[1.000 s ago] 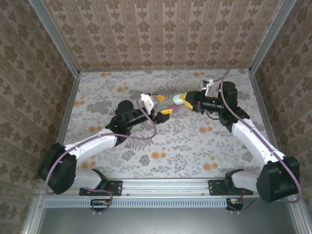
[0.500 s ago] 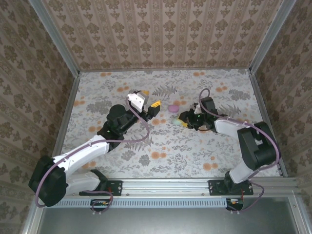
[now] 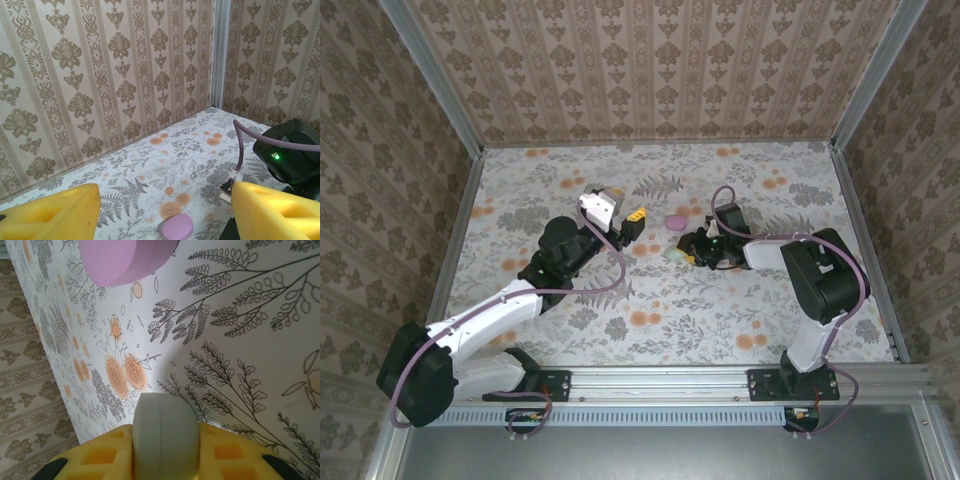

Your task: Insert the wireless bluetooth earbuds into the charging case

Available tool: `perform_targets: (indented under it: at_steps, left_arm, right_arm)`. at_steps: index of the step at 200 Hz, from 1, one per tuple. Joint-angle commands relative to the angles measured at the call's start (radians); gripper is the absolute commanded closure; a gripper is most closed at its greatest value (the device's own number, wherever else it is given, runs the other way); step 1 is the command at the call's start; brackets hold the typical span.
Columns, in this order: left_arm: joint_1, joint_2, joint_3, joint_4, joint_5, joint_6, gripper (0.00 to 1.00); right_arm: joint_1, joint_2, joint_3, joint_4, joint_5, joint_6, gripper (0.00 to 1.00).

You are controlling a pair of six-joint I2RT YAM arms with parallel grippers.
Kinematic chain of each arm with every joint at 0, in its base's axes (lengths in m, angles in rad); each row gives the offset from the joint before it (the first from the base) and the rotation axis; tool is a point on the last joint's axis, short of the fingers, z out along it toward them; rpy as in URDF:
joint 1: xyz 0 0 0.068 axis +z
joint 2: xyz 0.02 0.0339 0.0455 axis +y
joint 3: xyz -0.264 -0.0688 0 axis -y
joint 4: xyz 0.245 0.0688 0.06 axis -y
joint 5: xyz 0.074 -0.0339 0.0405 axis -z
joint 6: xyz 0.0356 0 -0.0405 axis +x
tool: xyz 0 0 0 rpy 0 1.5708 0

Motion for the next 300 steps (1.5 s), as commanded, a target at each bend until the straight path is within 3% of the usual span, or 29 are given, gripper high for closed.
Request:
perform_targets:
  at_steps: [1,80,201,213,222,243,261,271,279,286,300]
  left_arm:
    - [0.008,-0.016,-0.009,0.009,-0.012,-0.001,0.30]
    - [0.009,0.000,-0.007,0.029,-0.001,-0.009,0.30]
    - [0.012,0.000,-0.009,0.034,0.003,-0.017,0.30]
    - [0.011,-0.004,-0.011,0.028,-0.006,-0.013,0.30]
    - [0.012,-0.007,-0.013,0.022,-0.015,-0.008,0.30]
    - [0.017,-0.010,-0.018,0.004,-0.052,-0.005,0.28]
    - [0.025,-0.014,-0.017,-0.037,-0.112,-0.010,0.19]
    - [0.033,-0.016,-0.018,-0.061,-0.142,-0.009,0.13]
    - [0.040,-0.018,-0.020,-0.076,-0.174,-0.015,0.09]
    - [0.047,-0.019,-0.024,-0.086,-0.200,-0.018,0.01]
    - [0.069,-0.024,-0.039,-0.102,-0.245,-0.026,0.00]
  right_arm:
    - [0.007,0.019,0.014,0.011,0.024,-0.015,0.71]
    - [0.008,-0.026,-0.039,-0.028,0.049,-0.036,0.64]
    - [0.005,-0.170,-0.030,-0.242,0.169,-0.138,0.42]
    - [0.002,-0.220,-0.022,-0.303,0.230,-0.165,0.39]
    - [0.000,-0.261,-0.010,-0.360,0.286,-0.193,0.29]
    - [-0.001,-0.390,0.020,-0.490,0.456,-0.274,0.24]
    - [-0.002,-0.541,0.028,-0.553,0.635,-0.358,0.17]
    - [-0.002,-0.608,0.017,-0.557,0.734,-0.418,0.12]
    - [-0.002,-0.665,-0.002,-0.541,0.823,-0.468,0.01]
    - [-0.003,-0.706,-0.027,-0.514,0.899,-0.513,0.00]
    - [-0.014,-0.767,-0.093,-0.425,1.026,-0.621,0.00]
